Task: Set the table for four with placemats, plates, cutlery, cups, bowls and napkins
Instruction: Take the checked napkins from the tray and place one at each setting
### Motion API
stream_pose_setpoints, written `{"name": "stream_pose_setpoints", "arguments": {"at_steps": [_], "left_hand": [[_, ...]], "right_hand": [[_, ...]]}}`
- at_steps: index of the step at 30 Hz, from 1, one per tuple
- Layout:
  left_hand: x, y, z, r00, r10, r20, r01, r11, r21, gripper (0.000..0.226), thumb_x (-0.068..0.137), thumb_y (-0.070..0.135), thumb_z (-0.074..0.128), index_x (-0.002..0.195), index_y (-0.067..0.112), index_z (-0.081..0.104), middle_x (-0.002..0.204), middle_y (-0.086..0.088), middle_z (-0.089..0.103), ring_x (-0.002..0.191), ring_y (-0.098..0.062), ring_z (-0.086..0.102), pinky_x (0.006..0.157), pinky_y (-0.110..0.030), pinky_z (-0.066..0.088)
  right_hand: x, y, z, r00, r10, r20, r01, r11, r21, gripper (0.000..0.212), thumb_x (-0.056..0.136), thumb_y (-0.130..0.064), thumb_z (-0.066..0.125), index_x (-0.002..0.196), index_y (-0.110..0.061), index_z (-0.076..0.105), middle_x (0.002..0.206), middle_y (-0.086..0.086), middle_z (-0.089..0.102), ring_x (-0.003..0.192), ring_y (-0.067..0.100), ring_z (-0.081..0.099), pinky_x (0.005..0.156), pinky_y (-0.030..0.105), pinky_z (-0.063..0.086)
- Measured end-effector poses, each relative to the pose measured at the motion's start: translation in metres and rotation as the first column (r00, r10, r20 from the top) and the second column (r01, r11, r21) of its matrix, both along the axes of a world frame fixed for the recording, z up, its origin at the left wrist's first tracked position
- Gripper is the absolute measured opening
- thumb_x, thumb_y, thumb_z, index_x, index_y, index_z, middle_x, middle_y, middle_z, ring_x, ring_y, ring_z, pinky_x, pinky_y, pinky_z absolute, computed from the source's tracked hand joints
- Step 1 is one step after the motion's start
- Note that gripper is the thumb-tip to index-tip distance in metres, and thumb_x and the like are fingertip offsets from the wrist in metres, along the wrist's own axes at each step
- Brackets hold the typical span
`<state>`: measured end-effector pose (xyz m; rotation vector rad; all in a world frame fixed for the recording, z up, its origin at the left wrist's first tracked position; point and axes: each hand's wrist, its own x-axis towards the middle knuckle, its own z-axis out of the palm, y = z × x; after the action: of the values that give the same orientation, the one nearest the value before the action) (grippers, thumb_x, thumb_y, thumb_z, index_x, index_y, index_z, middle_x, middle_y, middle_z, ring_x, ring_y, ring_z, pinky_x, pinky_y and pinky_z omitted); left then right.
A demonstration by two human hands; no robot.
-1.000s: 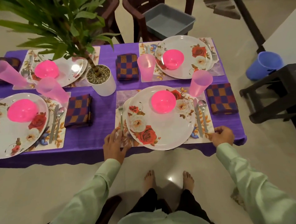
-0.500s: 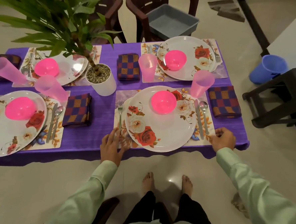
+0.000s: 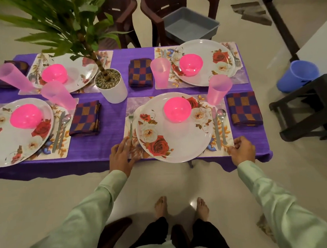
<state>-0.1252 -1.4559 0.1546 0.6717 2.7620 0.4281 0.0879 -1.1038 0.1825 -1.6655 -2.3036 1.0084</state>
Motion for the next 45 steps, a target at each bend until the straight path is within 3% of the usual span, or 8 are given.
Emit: {"name": "stream_pose_setpoints", "arguments": {"at_steps": [9, 24, 37, 45], "left_hand": [[-0.0029, -0.0082, -0.0047, 0.998, -0.057, -0.016, 0.058, 0.998, 0.033, 0.075, 0.079, 0.024, 0.078, 0.145, 0.012, 0.045, 0.151, -0.003, 0.043, 0.120, -0.037, 0.041, 0.098, -0.049, 0.045], [-0.0014, -0.0049, -0.0037, 1.000, -0.008, -0.013, 0.009, 0.994, 0.107, 0.067, 0.088, 0.026, 0.070, 0.148, 0.019, 0.041, 0.155, 0.004, 0.038, 0.125, -0.029, 0.034, 0.102, -0.046, 0.038], [-0.0008, -0.0035, -0.0006, 1.000, 0.017, 0.017, -0.018, 0.997, 0.073, 0.072, 0.090, 0.032, 0.068, 0.152, 0.022, 0.034, 0.157, 0.008, 0.032, 0.125, -0.026, 0.032, 0.100, -0.043, 0.036], [0.0020, -0.0021, -0.0006, 0.999, 0.032, 0.011, -0.033, 0.997, 0.065, 0.070, 0.090, 0.032, 0.067, 0.151, 0.021, 0.034, 0.157, 0.008, 0.033, 0.126, -0.028, 0.031, 0.097, -0.044, 0.035]], "right_hand": [[0.0036, -0.0110, -0.0078, 0.999, -0.037, -0.008, 0.037, 0.998, 0.055, 0.023, 0.082, -0.002, 0.074, 0.091, -0.015, 0.058, 0.087, 0.005, 0.062, 0.086, 0.027, 0.061, 0.078, 0.046, 0.057], [-0.0022, -0.0078, -0.0095, 0.999, -0.028, -0.018, 0.030, 0.991, 0.130, 0.021, 0.082, -0.003, 0.075, 0.098, -0.009, 0.062, 0.095, 0.009, 0.064, 0.087, 0.025, 0.062, 0.080, 0.043, 0.057], [-0.0017, -0.0063, -0.0030, 0.999, -0.029, 0.030, 0.027, 0.997, 0.066, 0.023, 0.082, -0.005, 0.076, 0.097, -0.012, 0.059, 0.093, 0.009, 0.063, 0.086, 0.025, 0.061, 0.079, 0.043, 0.055], [-0.0025, -0.0094, -0.0056, 0.999, -0.039, 0.025, 0.036, 0.993, 0.110, 0.022, 0.082, -0.006, 0.076, 0.098, -0.010, 0.061, 0.095, 0.009, 0.064, 0.088, 0.026, 0.063, 0.081, 0.045, 0.057]]}}
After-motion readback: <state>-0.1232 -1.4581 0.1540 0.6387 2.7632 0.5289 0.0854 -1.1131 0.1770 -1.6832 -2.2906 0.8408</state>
